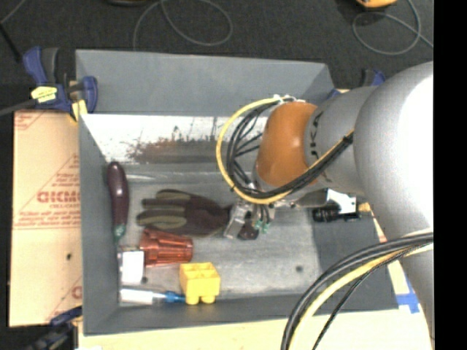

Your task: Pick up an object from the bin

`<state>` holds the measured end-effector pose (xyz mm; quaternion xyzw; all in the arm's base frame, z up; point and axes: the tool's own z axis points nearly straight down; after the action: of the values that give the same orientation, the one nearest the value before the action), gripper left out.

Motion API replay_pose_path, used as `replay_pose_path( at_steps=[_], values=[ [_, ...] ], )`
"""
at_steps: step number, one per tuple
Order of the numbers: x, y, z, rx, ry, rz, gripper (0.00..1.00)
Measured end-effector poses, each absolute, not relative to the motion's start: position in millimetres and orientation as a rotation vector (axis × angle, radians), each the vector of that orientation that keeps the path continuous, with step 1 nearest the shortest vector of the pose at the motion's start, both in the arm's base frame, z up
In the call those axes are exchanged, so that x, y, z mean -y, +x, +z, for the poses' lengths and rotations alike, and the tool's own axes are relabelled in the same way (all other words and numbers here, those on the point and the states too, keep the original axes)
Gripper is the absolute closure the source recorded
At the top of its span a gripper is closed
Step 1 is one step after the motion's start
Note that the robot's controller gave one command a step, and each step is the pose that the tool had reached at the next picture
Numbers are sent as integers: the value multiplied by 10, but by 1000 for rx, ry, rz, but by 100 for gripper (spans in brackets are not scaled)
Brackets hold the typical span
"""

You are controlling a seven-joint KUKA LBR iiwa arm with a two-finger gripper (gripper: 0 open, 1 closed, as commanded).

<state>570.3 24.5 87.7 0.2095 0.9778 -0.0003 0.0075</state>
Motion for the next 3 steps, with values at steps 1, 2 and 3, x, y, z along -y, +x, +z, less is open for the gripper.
replay_pose_path(
  at_steps=[1, 2, 3],
  values=[
    [-245, 5702, 877, -3058, 653, -1, 100],
    [-245, 5702, 876, -3059, 651, -2, 100],
    [-244, 5701, 876, -3060, 648, -2, 100]
  ],
)
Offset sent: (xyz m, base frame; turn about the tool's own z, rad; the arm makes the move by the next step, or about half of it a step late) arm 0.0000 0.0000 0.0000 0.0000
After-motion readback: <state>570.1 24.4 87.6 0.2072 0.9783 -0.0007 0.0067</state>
